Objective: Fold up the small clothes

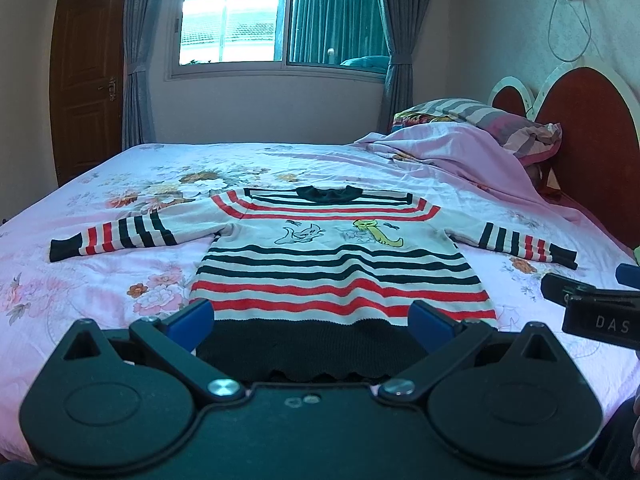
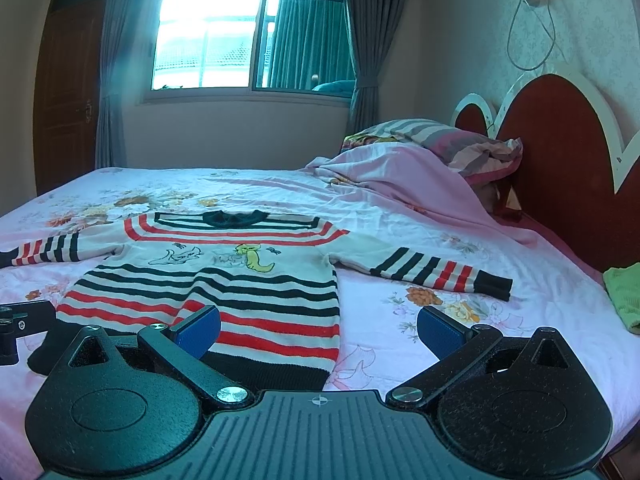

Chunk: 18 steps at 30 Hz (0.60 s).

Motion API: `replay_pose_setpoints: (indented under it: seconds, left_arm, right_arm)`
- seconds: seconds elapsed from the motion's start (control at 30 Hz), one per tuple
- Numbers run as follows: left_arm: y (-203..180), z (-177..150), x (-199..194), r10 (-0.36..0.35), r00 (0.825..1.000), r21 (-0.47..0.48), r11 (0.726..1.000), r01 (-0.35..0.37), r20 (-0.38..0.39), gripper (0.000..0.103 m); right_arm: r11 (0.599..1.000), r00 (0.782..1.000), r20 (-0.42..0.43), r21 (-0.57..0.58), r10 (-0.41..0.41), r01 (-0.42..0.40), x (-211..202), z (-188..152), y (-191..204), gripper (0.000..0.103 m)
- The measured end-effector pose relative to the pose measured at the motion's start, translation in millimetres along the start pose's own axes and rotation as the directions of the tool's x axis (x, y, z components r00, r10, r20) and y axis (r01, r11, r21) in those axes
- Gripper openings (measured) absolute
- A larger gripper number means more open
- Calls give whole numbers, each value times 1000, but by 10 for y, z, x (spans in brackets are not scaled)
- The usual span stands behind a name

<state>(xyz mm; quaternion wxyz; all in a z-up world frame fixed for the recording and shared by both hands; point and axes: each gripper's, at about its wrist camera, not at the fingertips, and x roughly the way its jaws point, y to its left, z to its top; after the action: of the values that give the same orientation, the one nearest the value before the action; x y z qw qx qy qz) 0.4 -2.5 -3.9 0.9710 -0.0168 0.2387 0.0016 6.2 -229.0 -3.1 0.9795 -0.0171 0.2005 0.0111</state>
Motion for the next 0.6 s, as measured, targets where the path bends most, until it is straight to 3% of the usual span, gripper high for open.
replay_pose_setpoints:
  seconds: [0.6]
  left_arm:
    - [-21, 8, 14, -5, 1000, 2, 1000, 5, -5, 101]
  right_arm:
    - [1000, 1000, -1, -6, -1, 1, 16, 16, 14, 103]
